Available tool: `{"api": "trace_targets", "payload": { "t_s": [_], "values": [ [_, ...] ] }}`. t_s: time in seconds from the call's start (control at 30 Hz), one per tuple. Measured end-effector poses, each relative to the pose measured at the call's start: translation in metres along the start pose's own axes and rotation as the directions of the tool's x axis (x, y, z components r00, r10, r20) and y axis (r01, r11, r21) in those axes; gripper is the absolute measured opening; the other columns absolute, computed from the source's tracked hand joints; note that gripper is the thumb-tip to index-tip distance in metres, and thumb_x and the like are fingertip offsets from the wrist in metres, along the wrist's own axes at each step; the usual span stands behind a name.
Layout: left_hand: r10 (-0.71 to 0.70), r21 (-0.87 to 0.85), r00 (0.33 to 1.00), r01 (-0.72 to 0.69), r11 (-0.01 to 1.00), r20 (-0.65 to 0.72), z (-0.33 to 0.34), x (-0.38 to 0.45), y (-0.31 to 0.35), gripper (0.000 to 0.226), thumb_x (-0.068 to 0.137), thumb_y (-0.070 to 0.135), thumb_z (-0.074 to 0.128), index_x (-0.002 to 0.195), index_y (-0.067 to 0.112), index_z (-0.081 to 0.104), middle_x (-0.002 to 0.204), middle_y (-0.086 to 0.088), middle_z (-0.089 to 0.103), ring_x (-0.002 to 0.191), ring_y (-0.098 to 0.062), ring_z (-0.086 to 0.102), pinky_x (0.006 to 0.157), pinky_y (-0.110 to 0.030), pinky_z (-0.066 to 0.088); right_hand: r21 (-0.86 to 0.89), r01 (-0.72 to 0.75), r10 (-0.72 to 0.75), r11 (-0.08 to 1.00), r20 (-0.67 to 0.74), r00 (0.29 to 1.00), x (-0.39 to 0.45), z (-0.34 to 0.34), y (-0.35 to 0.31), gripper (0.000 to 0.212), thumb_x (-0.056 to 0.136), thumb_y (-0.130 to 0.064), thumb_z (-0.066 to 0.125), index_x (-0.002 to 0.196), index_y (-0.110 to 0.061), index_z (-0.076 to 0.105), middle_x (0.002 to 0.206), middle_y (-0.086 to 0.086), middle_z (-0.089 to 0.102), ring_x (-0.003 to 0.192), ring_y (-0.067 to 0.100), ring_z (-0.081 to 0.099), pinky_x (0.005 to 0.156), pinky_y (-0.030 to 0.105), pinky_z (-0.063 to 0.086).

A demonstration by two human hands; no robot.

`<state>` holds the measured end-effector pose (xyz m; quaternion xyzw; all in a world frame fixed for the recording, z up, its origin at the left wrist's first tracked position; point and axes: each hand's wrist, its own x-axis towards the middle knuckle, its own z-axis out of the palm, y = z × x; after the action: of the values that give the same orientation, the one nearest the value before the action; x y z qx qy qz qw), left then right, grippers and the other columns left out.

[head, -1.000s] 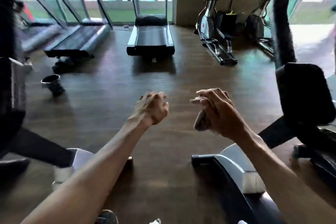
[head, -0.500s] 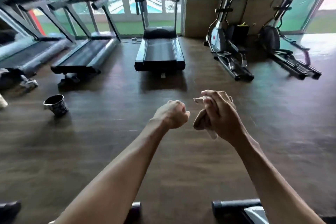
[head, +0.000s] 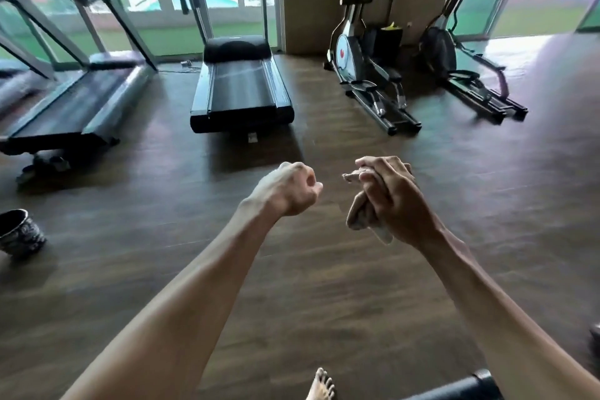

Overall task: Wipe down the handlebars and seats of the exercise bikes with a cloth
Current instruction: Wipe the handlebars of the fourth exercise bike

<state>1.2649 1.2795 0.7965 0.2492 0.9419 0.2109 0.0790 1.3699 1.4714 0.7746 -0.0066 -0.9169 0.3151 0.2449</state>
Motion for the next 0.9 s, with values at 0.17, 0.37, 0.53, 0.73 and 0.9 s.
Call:
{"api": "trace_targets", "payload": {
  "t_s": [0.17,0.37,0.53,0.73,0.9],
  "values": [
    [0.016,0.019,0.996,-0.018,1.000,0.093,0.016,0.104,0.016,0.022,0.095,0.044,0.055,0.097,0.029,0.071,0.111,-0.003,0.069,0.104,-0.023,0.064,0.090,-0.039,0.055,-0.014,-0.041,0.041,0.999,0.004,0.999,0.068,0.003,0.061,0.046,0.099,-0.054,0.035,0.130,-0.030,0.060,0.127,-0.006,0.055,0.119,0.019,0.046,0.107,0.049,0.040],
    [0.139,0.017,0.978,-0.143,0.990,0.158,0.041,0.215,0.073,0.023,0.095,0.044,0.055,0.098,0.028,0.071,0.110,-0.002,0.071,0.103,-0.023,0.066,0.091,-0.040,0.056,-0.067,-0.141,0.137,0.988,-0.059,0.989,0.117,-0.025,0.138,0.049,0.097,-0.053,0.035,0.129,-0.027,0.061,0.127,-0.001,0.057,0.119,0.020,0.048,0.107,0.043,0.039],
    [0.298,-0.003,0.923,-0.306,0.952,0.243,0.085,0.308,0.148,0.024,0.095,0.043,0.056,0.099,0.025,0.072,0.107,-0.002,0.071,0.102,-0.025,0.066,0.092,-0.042,0.056,-0.118,-0.291,0.270,0.949,-0.164,0.949,0.138,-0.061,0.222,0.051,0.096,-0.057,0.032,0.128,-0.030,0.061,0.129,-0.002,0.059,0.121,0.021,0.049,0.108,0.040,0.038],
    [0.481,0.001,0.789,-0.521,0.854,0.382,0.155,0.410,0.254,0.027,0.098,0.045,0.056,0.112,0.027,0.070,0.119,-0.005,0.067,0.110,-0.029,0.064,0.094,-0.040,0.054,-0.181,-0.465,0.407,0.867,-0.283,0.868,0.158,-0.112,0.341,0.049,0.098,-0.061,0.029,0.130,-0.035,0.056,0.123,-0.004,0.066,0.123,0.021,0.050,0.107,0.042,0.036],
    [0.614,-0.001,0.639,-0.692,0.722,0.463,0.199,0.490,0.371,0.024,0.098,0.040,0.052,0.103,0.025,0.068,0.113,-0.011,0.063,0.107,-0.034,0.062,0.080,-0.032,0.047,-0.185,-0.610,0.493,0.771,-0.432,0.755,0.166,-0.179,0.412,0.052,0.098,-0.057,0.032,0.131,-0.029,0.061,0.127,0.000,0.060,0.125,0.022,0.049,0.109,0.037,0.035]
  ]
}}
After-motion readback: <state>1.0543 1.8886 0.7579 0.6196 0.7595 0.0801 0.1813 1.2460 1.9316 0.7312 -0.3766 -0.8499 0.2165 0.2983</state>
